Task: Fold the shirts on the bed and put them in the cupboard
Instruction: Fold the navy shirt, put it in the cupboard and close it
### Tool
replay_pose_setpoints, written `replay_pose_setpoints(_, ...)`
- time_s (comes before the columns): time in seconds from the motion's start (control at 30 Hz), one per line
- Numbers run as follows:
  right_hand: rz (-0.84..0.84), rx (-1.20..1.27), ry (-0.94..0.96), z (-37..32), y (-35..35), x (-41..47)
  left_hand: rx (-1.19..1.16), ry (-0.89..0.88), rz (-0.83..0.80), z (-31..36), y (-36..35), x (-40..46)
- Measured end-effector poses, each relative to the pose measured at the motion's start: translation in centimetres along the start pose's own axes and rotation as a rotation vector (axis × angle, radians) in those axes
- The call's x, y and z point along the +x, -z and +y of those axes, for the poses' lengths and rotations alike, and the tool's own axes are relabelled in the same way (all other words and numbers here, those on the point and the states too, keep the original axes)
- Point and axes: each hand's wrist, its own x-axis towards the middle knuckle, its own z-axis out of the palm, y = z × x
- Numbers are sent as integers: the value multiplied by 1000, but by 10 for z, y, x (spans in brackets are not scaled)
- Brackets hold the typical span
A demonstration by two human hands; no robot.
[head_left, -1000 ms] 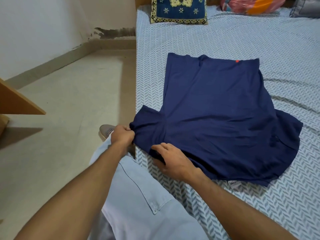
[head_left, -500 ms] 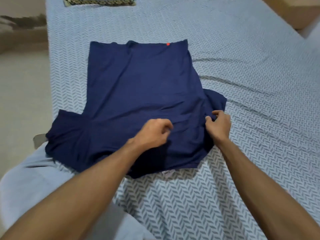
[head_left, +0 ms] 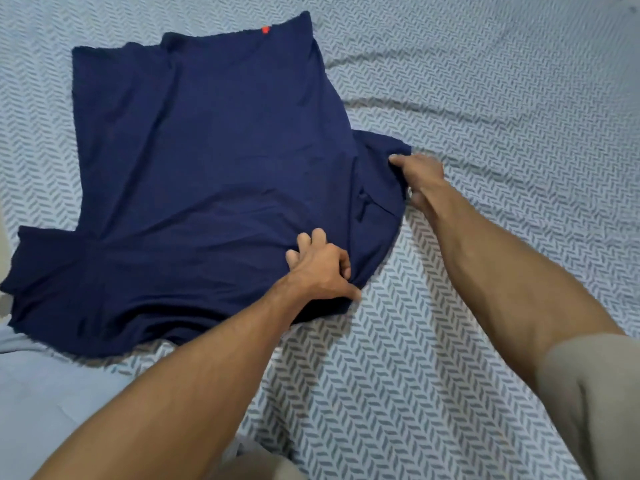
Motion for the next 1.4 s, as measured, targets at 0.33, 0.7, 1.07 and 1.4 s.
replay_pose_setpoints(0.33,174,438,6,37,81,-22,-240,-180,-174,-5,3,-17)
replay_pose_setpoints(0.7,88,402,-155,28,95,-17,-87,-141,-305,4,2,6)
replay_pose_setpoints(1.07,83,-797,614,-38,3,6,-275,-73,-542,10,32,22)
replay_pose_setpoints(1.4,-344,-1110,187,-102,-59,112,-563,51,234,-30,148,162)
